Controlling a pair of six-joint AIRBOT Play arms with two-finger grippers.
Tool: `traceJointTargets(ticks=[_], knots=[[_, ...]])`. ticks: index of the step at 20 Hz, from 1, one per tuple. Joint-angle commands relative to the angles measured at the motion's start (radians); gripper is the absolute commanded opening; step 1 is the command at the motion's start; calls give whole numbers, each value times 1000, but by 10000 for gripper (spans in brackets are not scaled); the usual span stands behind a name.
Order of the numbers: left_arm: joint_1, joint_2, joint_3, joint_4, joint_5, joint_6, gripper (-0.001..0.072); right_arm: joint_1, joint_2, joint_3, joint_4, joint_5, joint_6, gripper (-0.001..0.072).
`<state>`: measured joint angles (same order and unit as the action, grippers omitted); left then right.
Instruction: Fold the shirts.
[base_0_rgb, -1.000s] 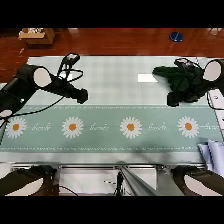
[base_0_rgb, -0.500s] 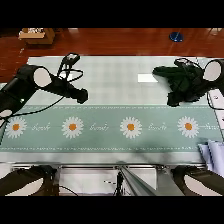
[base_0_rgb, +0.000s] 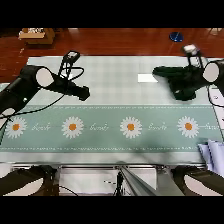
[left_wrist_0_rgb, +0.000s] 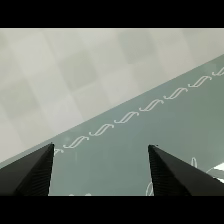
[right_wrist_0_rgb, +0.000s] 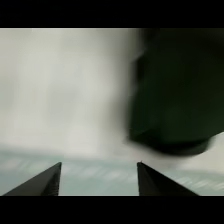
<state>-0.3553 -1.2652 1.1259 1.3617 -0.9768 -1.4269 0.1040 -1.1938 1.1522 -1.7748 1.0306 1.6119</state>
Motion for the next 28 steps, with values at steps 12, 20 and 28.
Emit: traceJointTargets(ticks=[12,20,28], knots=[[0,-2,2,-203,24,1,720,-283,-386,186,15,-379,29,607],[0,-2,2,-203,24,0,720,-283,-561,187,64,-308,-12,309],[4,5,246,-194,-134,0,720,-281,-253,255,88,-275,-140,34]])
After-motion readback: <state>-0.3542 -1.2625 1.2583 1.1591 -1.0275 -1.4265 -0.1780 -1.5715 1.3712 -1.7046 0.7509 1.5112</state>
